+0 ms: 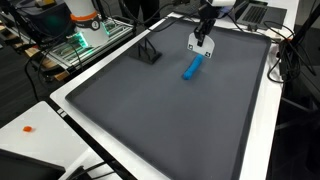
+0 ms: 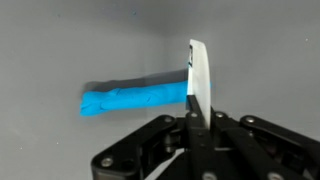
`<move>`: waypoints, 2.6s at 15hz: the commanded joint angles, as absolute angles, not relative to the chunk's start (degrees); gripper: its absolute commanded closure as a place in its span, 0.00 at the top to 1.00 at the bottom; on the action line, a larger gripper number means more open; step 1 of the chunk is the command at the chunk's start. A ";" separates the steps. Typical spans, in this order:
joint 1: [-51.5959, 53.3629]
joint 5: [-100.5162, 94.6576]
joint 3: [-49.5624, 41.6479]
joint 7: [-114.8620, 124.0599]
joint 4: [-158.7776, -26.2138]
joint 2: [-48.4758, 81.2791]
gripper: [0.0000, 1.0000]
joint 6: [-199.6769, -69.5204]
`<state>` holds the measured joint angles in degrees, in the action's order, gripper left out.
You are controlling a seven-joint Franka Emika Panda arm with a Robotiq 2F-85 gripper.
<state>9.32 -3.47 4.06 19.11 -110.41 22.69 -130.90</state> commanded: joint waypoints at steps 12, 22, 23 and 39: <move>11.92 -9.14 1.70 18.32 -111.80 25.79 0.01 -136.98; 11.81 -8.86 2.18 16.65 -112.89 27.08 0.01 -136.98; 11.75 -8.71 2.24 16.47 -112.86 27.23 0.01 -136.94; 11.03 -0.59 4.50 15.01 -112.04 24.81 0.01 -134.05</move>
<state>11.11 -1.17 4.57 15.61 -111.55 26.11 -134.67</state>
